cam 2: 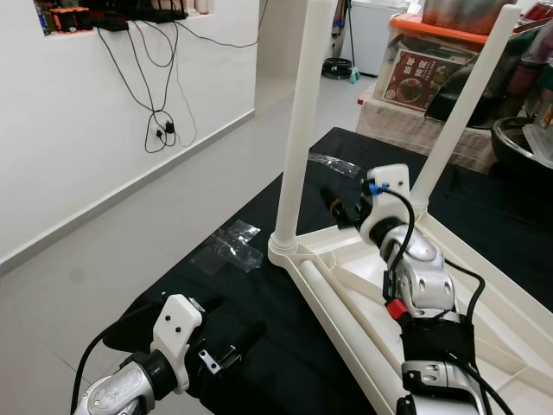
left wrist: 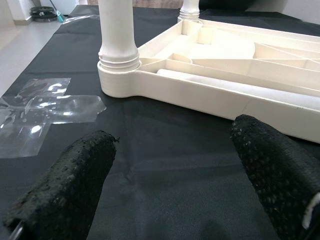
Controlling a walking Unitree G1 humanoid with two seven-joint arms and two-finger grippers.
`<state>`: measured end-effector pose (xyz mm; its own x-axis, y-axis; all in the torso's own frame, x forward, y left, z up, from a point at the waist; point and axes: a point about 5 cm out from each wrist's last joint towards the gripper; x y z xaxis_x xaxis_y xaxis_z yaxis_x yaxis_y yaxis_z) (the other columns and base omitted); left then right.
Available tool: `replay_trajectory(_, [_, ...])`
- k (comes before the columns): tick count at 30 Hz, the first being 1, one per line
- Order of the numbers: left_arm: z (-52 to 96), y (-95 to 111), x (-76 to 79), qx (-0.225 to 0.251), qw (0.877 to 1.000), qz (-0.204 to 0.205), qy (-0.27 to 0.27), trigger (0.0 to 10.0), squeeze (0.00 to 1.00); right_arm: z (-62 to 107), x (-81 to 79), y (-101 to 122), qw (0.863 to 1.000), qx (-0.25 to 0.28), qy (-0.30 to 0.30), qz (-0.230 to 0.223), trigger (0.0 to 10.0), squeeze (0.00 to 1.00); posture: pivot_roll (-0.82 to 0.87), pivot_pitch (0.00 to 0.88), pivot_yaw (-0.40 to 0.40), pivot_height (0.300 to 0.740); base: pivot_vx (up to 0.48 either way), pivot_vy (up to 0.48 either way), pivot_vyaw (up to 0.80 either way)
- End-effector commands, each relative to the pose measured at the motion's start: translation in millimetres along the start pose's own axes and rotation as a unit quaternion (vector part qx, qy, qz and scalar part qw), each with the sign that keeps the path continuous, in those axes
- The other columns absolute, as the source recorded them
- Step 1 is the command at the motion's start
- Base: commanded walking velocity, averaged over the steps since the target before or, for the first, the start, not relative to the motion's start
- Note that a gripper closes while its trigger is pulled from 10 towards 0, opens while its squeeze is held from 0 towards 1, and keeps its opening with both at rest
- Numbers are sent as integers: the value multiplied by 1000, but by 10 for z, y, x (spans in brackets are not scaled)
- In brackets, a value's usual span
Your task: Building children table
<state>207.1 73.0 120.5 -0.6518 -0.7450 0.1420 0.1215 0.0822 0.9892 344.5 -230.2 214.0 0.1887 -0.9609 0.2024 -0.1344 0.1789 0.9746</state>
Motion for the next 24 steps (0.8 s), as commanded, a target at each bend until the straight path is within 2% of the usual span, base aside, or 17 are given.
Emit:
replay_trajectory(1, [-5,-29,-15,-10,1000,0,5,10000,0,11,-64,14,1000,14,-1,-18,10000,0,67,23,-83,740,0,0,-688])
replay_trajectory(3, [-5,-29,-24,-9,1000,-1,10,10000,0,18,-197,20,999,22,5,-32,10000,0,65,24,-81,740,0,0,-713])
replay_trajectory(4, [-5,-29,-24,-9,1000,-1,10,10000,0,18,-197,20,999,22,5,-32,10000,0,65,24,-81,740,0,0,-738])
replay_trajectory(5, [-4,-27,-34,-9,1000,-1,14,10000,0,34,-302,33,999,31,13,-18,10000,0,64,25,-81,740,0,0,-750])
replay_trajectory(6, [-4,-27,-34,-9,1000,-1,14,10000,0,34,-302,33,999,31,13,-18,10000,0,64,25,-81,740,0,0,-750])
replay_trajectory(7, [-4,-27,-41,-9,1000,-1,17,10000,0,42,-369,40,999,39,19,-7,10000,0,64,26,-80,740,0,0,-788])
replay_trajectory(9, [3,-7,-64,-4,1000,-4,29,10000,0,118,-606,93,998,58,27,4,10000,0,58,25,-82,740,0,0,-800])
replay_trajectory(12, [7,4,-72,0,999,-6,35,10000,0,166,-693,124,997,68,27,18,10000,0,58,25,-82,740,0,0,-800])
replay_trajectory(15, [23,24,-87,8,999,-13,47,10000,0,388,-901,120,996,74,33,32,10000,0,52,26,-77,740,0,0,-800])
replay_trajectory(16, [23,24,-87,8,999,-13,47,10000,0,388,-901,120,996,74,33,32,10000,0,52,26,-77,740,0,0,-800])
replay_trajectory(18, [29,33,-100,13,998,-16,55,10000,0,500,-951,70,997,65,33,36,10000,0,43,23,-73,740,0,0,-800])
replay_trajectory(24, [17,51,-126,19,997,-35,65,10000,0,530,-931,42,998,53,14,23,10000,0,39,16,-68,740,0,0,-800])
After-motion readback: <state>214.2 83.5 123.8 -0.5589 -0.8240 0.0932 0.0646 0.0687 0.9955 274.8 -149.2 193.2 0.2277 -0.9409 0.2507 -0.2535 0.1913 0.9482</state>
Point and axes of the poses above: a point about 5 cm out from each wrist's last joint towards the gripper, its own z axis pointing back from the gripper into the wrist, its own y axis along the axis of the wrist's last joint, x = y × z, and after that the axes turned 9 degrees about z, right-handed
